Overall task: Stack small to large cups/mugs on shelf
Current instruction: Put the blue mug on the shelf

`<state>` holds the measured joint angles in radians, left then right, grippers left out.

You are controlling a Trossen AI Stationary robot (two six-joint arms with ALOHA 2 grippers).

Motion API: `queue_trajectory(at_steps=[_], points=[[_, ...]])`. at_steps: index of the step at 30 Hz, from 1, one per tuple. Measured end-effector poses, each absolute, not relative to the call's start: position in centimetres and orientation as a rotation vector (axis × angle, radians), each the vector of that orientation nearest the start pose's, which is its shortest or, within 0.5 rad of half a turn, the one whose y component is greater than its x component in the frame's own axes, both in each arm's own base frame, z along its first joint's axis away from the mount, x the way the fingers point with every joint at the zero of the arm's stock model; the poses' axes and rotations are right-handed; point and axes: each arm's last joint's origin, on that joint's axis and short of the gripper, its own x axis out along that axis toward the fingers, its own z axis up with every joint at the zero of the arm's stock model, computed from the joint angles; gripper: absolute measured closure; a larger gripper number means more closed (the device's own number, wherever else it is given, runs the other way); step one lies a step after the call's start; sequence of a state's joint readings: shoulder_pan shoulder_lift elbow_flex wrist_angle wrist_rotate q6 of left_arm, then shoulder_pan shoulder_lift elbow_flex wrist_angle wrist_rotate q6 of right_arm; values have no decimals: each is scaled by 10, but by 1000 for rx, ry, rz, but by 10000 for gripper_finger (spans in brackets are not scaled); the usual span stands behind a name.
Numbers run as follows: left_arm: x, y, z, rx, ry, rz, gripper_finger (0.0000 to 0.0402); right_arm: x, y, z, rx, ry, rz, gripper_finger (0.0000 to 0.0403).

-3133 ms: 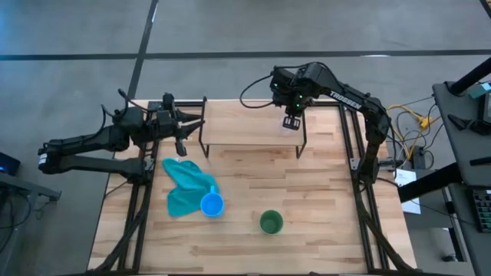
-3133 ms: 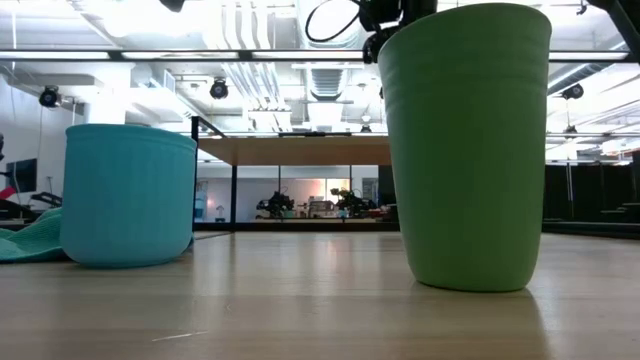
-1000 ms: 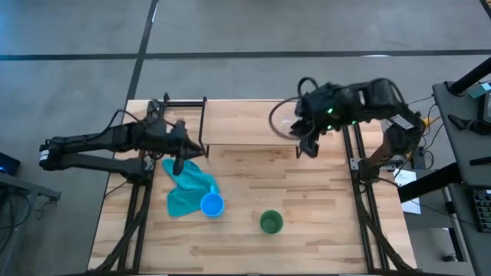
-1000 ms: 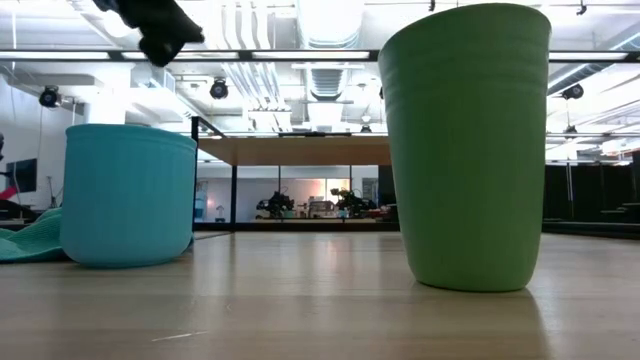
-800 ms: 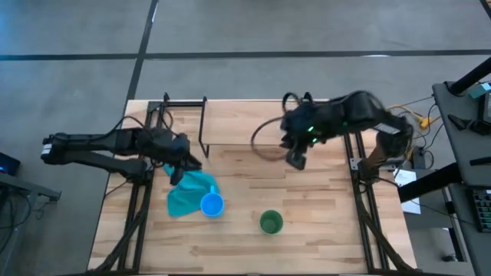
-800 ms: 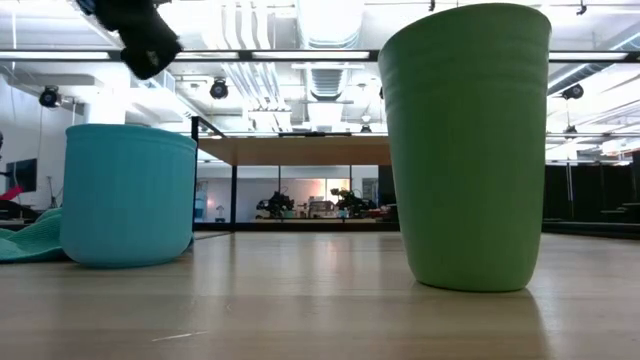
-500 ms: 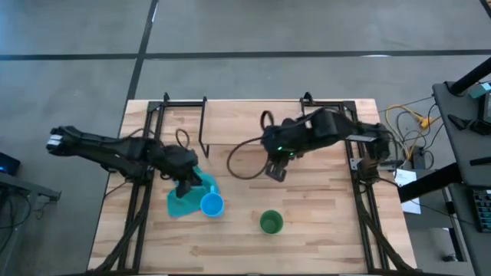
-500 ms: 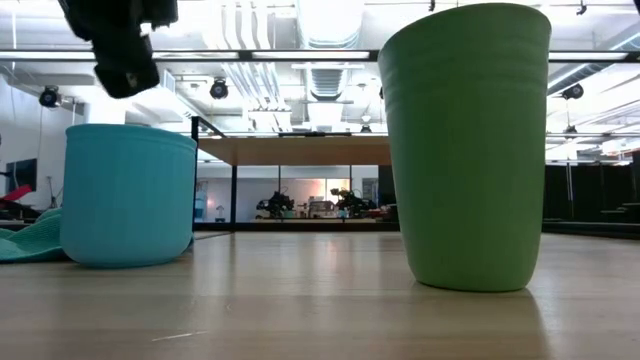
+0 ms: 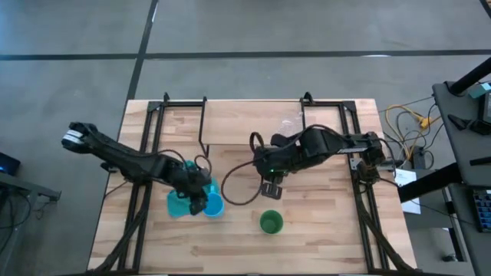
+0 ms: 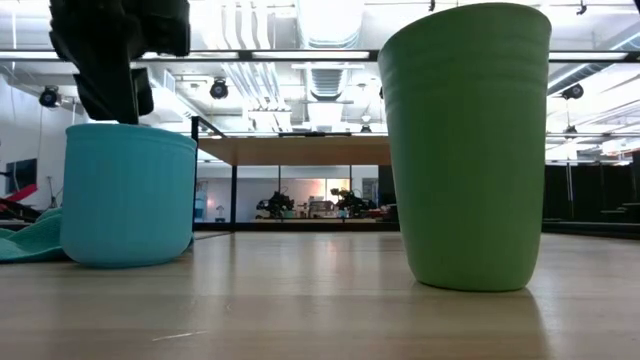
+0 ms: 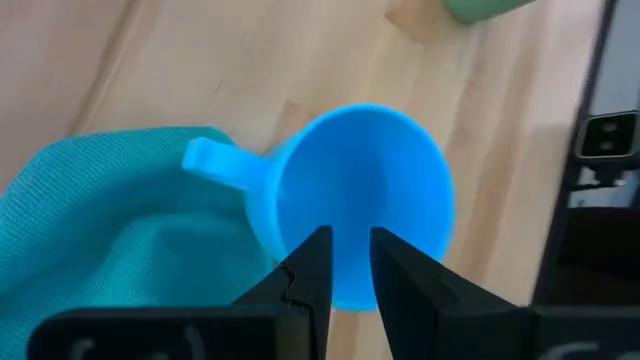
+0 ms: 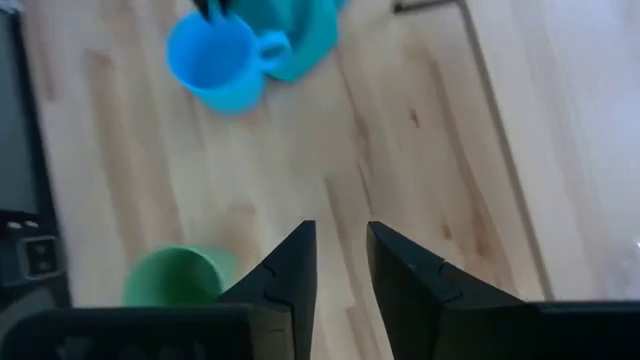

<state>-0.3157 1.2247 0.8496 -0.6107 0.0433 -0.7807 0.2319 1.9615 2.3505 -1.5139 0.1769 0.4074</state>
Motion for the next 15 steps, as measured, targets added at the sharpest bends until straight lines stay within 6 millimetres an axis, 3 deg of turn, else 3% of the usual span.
queue_trajectory(at_steps=[7,15], points=[[232,-76,232,-550,1064,111,345,366,104,418,59,920,-42,316],[226,-73,233,-509,1060,181,345,376,121,416,43,843,13,316]])
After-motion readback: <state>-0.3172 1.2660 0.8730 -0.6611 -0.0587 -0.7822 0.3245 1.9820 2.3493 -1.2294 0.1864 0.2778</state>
